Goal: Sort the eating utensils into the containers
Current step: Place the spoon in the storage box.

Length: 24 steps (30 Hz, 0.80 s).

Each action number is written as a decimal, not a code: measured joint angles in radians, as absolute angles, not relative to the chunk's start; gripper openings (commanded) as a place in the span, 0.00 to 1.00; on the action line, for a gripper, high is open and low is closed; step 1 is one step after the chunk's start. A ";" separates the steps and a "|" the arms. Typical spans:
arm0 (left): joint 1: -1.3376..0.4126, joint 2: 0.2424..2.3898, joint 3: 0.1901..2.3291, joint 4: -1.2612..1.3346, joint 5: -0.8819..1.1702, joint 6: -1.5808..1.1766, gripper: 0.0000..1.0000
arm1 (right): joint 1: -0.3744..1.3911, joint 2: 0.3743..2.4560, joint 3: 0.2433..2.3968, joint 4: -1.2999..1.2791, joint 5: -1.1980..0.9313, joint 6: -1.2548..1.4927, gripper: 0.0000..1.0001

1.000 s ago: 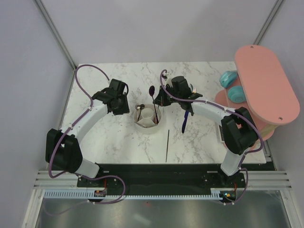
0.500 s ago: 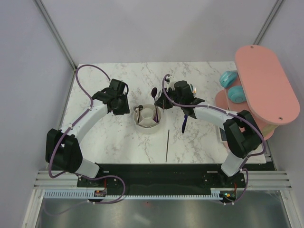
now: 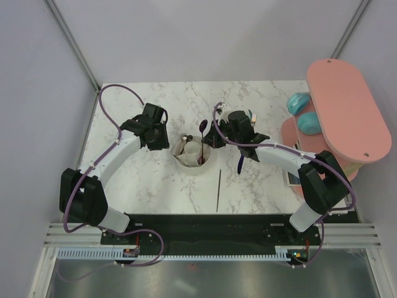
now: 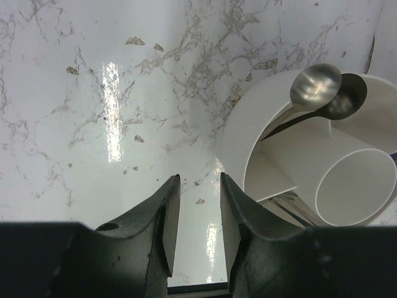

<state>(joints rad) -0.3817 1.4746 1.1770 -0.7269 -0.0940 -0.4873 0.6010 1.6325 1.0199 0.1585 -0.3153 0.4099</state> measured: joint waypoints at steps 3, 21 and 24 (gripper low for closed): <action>-0.382 1.475 1.177 -0.727 -0.094 -0.484 0.39 | 0.602 1.632 1.013 0.156 -0.305 0.415 0.19; -0.382 1.479 1.177 -0.716 -0.087 -0.477 0.38 | 0.606 1.608 0.997 0.092 -0.260 0.416 0.39; -0.382 1.487 1.177 -0.700 -0.075 -0.477 0.38 | 0.606 1.592 0.997 0.060 -0.260 0.414 0.40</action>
